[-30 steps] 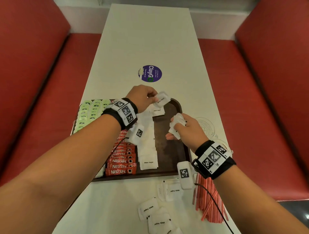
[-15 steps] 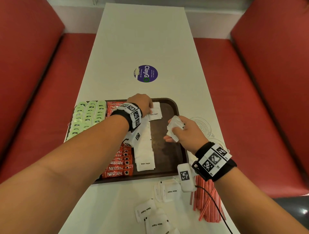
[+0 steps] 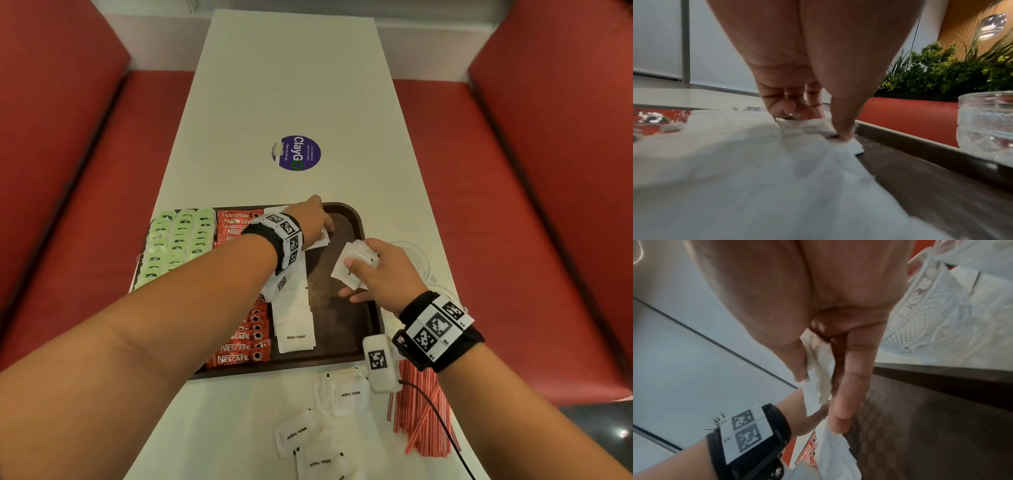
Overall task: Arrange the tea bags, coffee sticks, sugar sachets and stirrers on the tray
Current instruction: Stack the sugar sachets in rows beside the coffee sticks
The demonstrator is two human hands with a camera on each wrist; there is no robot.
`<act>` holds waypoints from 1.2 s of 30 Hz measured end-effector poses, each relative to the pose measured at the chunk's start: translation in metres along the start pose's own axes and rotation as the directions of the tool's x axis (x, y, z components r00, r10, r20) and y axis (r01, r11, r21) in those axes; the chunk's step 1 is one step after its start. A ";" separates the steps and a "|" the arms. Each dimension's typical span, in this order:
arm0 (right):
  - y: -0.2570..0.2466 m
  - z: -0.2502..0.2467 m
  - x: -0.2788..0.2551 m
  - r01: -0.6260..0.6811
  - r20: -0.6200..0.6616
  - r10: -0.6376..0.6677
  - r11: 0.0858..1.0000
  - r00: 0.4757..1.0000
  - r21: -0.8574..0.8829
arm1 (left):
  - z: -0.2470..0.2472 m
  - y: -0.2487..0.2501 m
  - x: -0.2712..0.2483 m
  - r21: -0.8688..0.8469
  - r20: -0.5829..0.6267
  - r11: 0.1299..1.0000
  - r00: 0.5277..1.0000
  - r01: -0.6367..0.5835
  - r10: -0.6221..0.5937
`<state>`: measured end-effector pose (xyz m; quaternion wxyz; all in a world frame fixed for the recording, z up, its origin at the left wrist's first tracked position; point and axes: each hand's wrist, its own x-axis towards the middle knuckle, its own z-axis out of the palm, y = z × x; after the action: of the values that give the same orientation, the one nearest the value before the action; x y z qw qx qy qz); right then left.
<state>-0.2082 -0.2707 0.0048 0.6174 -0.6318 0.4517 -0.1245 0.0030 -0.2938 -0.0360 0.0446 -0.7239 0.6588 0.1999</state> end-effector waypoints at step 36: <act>0.001 0.005 0.001 0.014 -0.054 -0.013 1.000 0.998 0.011 | -0.003 -0.018 -0.020 -0.157 -0.049 0.977 0.987 0.144 -0.153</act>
<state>-0.2041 -0.2682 0.0026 0.6077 -0.6277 0.4634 -0.1482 0.0199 -0.2733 -0.0301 -0.0162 -0.7782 0.5866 0.2239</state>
